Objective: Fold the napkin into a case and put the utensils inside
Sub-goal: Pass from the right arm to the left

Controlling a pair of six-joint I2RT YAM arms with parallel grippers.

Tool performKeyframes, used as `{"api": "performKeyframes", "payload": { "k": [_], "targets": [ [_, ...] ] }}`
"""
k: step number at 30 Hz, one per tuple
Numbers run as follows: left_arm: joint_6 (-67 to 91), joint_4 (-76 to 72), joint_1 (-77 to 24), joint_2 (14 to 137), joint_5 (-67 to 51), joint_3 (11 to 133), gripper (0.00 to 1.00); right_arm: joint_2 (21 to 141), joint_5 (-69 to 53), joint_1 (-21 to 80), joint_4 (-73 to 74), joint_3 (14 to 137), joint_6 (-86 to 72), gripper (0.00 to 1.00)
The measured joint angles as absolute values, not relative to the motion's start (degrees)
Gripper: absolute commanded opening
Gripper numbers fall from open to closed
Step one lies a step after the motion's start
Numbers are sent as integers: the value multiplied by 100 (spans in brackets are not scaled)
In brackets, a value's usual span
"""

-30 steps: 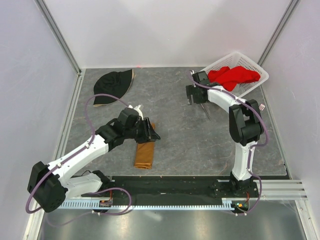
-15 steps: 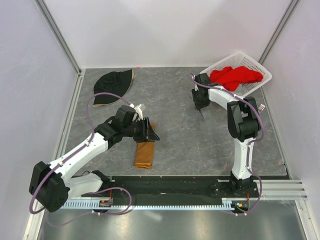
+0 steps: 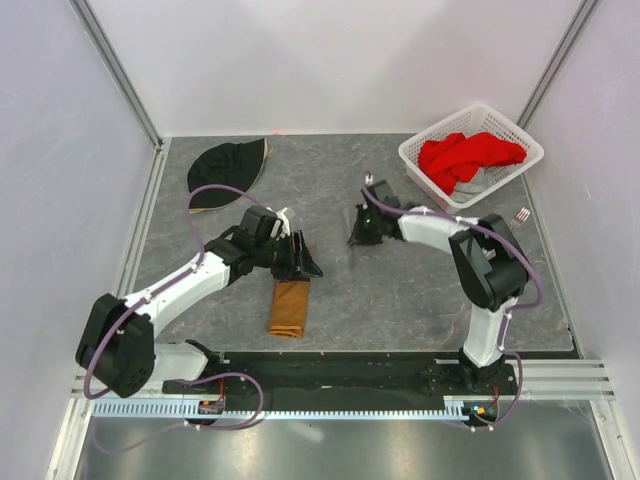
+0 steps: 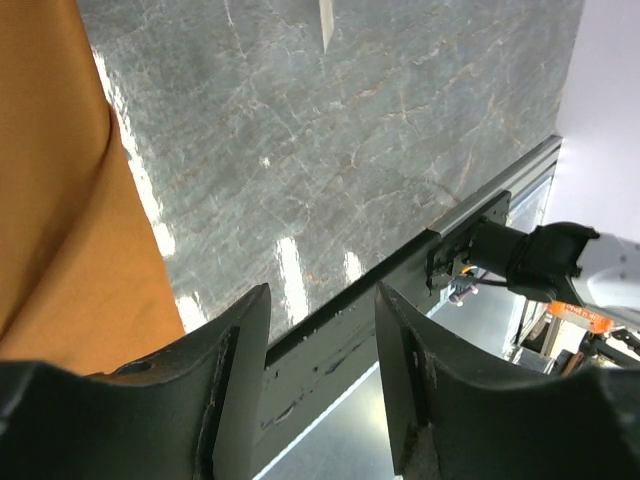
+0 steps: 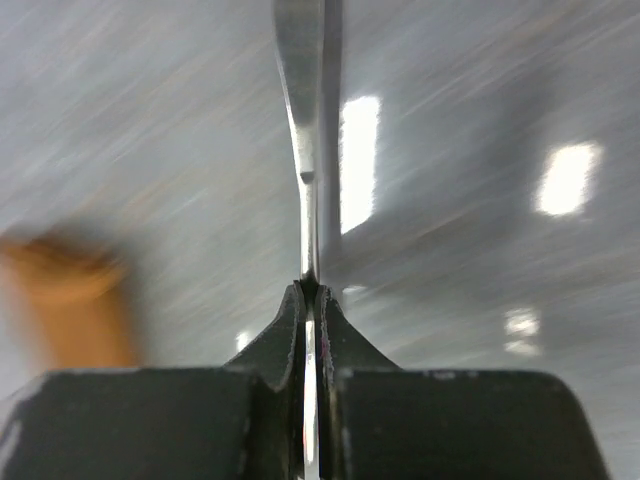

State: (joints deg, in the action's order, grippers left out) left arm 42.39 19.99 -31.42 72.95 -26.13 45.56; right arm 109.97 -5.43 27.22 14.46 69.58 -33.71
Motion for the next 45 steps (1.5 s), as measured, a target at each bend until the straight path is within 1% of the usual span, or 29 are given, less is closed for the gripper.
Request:
{"api": "performKeyframes", "payload": {
  "k": [5,9,12,14,15,16,19,24,25,26,27,29,31,33,35,36,39,42,44,45],
  "targets": [
    [4276,1686,-3140,7688,-2676,4556,53,10265,-1194,3538,340,6062,-4799,0],
    [4305,1579,-3142,7714,-2705,4550,53,9793,-1323,3726,-587,5581,-5675,0],
    [4362,1566,-3142,7710,-2665,4464,52,9561,-1319,3806,-1013,5387,-6130,0],
    [4403,1566,-3142,7708,-2633,4359,49,9467,-1308,3861,-1251,5299,-6375,0],
    [4427,1568,-3142,7708,-2609,4303,47,9437,-1304,3898,-1350,5264,-6482,0],
    [4442,1570,-3142,7708,-2604,4263,42,9419,-1304,3933,-1424,5238,-6547,0],
    [4517,1559,-3142,7703,-2609,4180,33,9402,-1236,4093,-1577,5164,-6707,0],
    [4543,1531,-3146,7550,-2589,4082,31,9402,-1166,4241,-1610,5098,-6792,0],
    [4541,1529,-3146,7513,-2578,4071,19,9391,-1160,4261,-1610,5098,-6792,0],
    [4543,1527,-3146,7483,-2569,4064,15,9378,-1155,4270,-1601,5098,-6792,0],
    [4556,1520,-3142,7456,-2569,4049,11,9367,-1153,4287,-1601,5098,-6781,0],
    [4539,1441,-3142,7417,-2635,4027,9,9362,-1107,4320,-1577,5098,-6770,0],
    [4536,1433,-3153,7397,-2641,4001,2,9362,-1074,4340,-1533,5105,-6722,9],
    [4528,1431,-3153,7393,-2648,3962,2,9386,-1068,4362,-1299,5238,-6600,24],
    [4506,1413,-3148,7371,-2617,3924,2,9474,-1068,4394,-917,5529,-6364,30],
    [4497,1417,-3142,7363,-2585,3909,2,9522,-1068,4407,-821,5638,-6302,34],
    [4488,1452,-3092,7341,-2536,3820,2,9660,-1068,4445,-495,6001,-6014,33],
    [4486,1490,-3083,7306,-2506,3723,2,9738,-1066,4469,-342,6193,-5833,29],
    [4486,1514,-3083,7247,-2502,3682,2,9778,-1068,4477,-250,6248,-5758,29],
    [4486,1514,-3083,7210,-2495,3664,2,9806,-1068,4477,-202,6274,-5732,32]
  ]
}}
